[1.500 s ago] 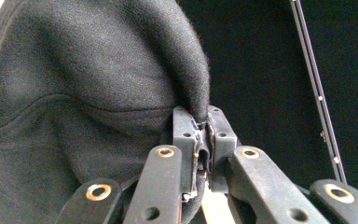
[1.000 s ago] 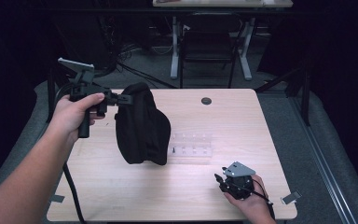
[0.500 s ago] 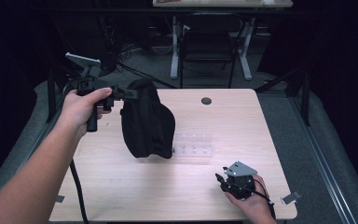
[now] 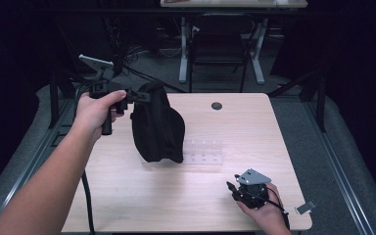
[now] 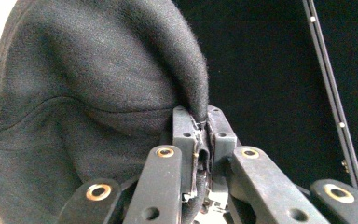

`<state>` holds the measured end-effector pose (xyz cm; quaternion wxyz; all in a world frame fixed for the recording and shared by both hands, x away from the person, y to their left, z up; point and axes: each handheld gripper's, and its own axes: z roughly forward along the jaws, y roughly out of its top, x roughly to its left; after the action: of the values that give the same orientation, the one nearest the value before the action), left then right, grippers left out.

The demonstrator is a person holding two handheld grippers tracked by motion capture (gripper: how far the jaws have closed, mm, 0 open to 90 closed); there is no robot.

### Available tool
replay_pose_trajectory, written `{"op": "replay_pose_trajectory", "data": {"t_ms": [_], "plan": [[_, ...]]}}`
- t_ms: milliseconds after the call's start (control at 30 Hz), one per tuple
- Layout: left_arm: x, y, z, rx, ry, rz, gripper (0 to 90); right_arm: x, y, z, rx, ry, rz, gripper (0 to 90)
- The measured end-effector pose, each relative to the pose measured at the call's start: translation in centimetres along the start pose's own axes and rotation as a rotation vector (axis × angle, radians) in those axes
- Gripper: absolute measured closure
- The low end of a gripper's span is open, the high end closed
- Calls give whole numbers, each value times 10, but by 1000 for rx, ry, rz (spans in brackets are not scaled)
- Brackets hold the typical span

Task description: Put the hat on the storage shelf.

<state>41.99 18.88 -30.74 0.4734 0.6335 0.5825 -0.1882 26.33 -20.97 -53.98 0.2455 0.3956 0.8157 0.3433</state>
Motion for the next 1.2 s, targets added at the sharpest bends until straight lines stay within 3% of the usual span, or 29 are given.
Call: {"op": "replay_pose_trajectory", "data": {"t_ms": [367, 533, 867, 1200], "plan": [[0, -2, 9, -3, -26, 5, 850, -1, 0, 0, -6, 6, 3, 606], [1, -4, 11, -9, -39, 8, 848, 2, 5, 0, 5, -5, -21, 643], [0, -5, 12, -6, -48, 18, 845, 3, 27, -4, -37, 70, 12, 701], [-3, -7, 14, -9, -46, 26, 841, 13, 60, 1, -56, 125, -29, 731]]}}
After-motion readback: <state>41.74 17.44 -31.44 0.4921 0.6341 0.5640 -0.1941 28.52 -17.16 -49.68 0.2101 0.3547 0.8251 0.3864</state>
